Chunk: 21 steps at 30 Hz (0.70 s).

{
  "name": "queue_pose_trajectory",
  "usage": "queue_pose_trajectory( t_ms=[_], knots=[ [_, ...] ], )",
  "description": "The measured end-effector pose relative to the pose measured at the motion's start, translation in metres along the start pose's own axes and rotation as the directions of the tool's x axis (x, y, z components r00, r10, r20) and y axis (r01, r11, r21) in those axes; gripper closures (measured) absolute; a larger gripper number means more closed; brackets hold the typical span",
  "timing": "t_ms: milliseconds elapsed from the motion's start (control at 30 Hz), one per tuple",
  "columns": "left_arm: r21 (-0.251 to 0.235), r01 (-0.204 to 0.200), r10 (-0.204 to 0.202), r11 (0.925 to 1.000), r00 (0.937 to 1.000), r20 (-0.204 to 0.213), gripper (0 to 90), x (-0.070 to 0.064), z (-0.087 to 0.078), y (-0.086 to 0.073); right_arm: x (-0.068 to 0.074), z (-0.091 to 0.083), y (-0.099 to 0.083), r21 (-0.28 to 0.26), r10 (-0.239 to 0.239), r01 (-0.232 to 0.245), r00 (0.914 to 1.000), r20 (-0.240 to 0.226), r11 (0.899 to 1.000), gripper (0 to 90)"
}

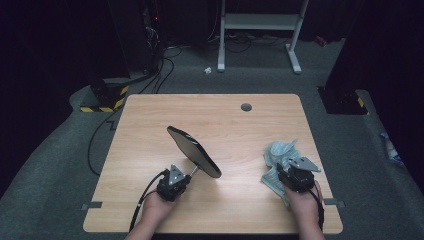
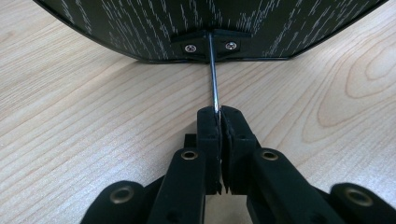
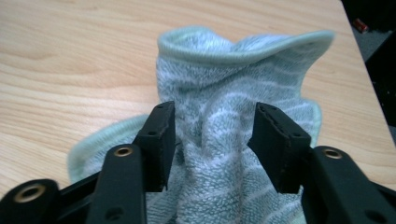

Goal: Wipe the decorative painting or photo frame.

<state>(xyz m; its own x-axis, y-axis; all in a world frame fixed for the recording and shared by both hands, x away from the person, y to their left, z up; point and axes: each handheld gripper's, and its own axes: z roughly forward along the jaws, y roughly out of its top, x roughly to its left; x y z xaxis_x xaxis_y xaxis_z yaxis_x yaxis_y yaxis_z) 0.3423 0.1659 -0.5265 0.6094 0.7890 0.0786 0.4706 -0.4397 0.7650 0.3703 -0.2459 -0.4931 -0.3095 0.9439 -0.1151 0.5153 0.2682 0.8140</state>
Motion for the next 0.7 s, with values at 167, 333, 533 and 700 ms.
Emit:
queue_pose_trajectory(
  t_ms=[167, 333, 533, 700],
  knots=[
    [0.000, 0.002, -0.002, 1.0000, 1.0000, -0.001, 85.0, 0.000, 0.000, 0.000, 0.000, -0.010, 0.005, -0.020, 0.012, -0.013, 0.9999, -0.006, 1.000, 45.5],
    [-0.004, 0.014, -0.014, 0.9999, 0.9999, 0.000, 81.8, 0.000, 0.000, 0.000, 0.003, -0.021, 0.012, -0.052, 0.008, -0.009, 0.9996, -0.026, 0.999, 44.6],
    [0.001, 0.032, -0.032, 0.9995, 0.9995, 0.004, 77.1, 0.001, 0.000, 0.000, 0.019, -0.030, 0.018, -0.098, -0.023, 0.015, 0.9966, -0.079, 0.995, 44.4],
    [-0.001, 0.046, -0.046, 0.9989, 0.9989, -0.004, 70.4, 0.005, 0.000, -0.001, 0.042, -0.029, 0.017, -0.082, -0.048, 0.036, 0.9882, -0.146, 0.996, 44.6]
  ],
)
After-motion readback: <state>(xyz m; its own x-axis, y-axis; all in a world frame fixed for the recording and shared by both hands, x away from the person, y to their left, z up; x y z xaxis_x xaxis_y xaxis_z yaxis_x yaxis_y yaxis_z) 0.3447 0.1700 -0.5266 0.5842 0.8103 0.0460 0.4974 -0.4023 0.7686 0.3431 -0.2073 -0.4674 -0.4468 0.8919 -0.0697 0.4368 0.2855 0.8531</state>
